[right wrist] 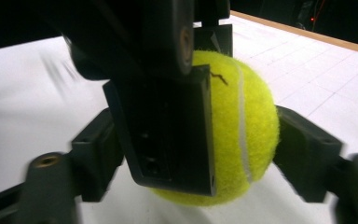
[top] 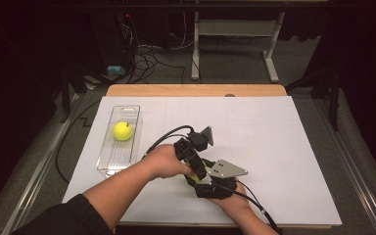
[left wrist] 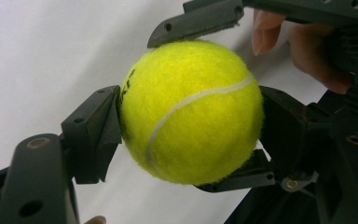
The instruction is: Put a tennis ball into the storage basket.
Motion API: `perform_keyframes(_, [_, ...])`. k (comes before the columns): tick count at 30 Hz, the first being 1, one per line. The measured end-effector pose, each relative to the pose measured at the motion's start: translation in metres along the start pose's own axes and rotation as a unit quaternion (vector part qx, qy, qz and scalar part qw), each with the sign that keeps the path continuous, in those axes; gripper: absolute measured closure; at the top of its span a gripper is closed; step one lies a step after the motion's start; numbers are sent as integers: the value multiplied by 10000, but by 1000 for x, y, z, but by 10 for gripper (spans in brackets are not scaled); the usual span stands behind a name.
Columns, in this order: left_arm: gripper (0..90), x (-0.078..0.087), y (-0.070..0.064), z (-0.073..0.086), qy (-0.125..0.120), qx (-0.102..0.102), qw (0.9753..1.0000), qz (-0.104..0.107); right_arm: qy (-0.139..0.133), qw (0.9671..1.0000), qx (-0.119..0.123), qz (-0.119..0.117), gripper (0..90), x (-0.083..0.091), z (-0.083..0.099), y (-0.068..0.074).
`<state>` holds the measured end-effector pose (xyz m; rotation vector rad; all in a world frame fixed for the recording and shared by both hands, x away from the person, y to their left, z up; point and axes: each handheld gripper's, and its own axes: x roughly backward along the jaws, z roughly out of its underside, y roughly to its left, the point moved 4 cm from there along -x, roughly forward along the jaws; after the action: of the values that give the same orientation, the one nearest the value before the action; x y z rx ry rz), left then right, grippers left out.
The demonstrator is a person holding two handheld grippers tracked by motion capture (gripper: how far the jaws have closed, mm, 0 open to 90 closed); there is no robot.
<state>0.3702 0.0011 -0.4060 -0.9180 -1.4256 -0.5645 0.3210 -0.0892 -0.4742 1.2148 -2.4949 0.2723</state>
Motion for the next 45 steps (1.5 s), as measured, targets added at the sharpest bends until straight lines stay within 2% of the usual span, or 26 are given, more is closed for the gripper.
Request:
perform_keyframes(2, [269,3,1,0,-41,21,10000,-30,67,10000,-63,-23,121,-1,0,0])
perform_keyframes(5, [269,10,6,1,-61,71,9999,-116,144,9999,-29,-7,7,-1,2,-3])
perform_keyframes(11, [269,22,26,10,-37,307,9993,-233,134,9998,-34,170,0,7,6,-11])
perform_keyframes(13, [269,26,33,15,-64,425,9987,-263,140,9995,15,287,0,12,7,-17])
perform_keyframes(15, [269,31,40,19,-78,509,9982,-307,106,9993,-43,342,0,16,9,-24])
perform_keyframes(20, [269,43,59,31,-114,742,9963,-427,91,9976,-129,667,0,29,12,-46])
perform_keyframes(25, [269,57,80,46,-157,1028,9928,-602,45,9950,-229,972,0,45,16,-67])
perform_keyframes(30, [269,70,101,63,-147,1286,9893,-672,44,9915,-288,1266,0,63,23,-87])
perform_keyframes(32, [269,74,109,70,-153,1435,9867,-753,73,9895,-271,1419,0,69,27,-95])
perform_keyframes(36, [269,80,126,85,-100,1678,9823,-827,60,9864,-391,1592,0,84,34,-108])
perform_keyframes(45, [269,87,152,116,-68,2106,9726,-980,16,9815,-540,1839,0,112,47,-125])
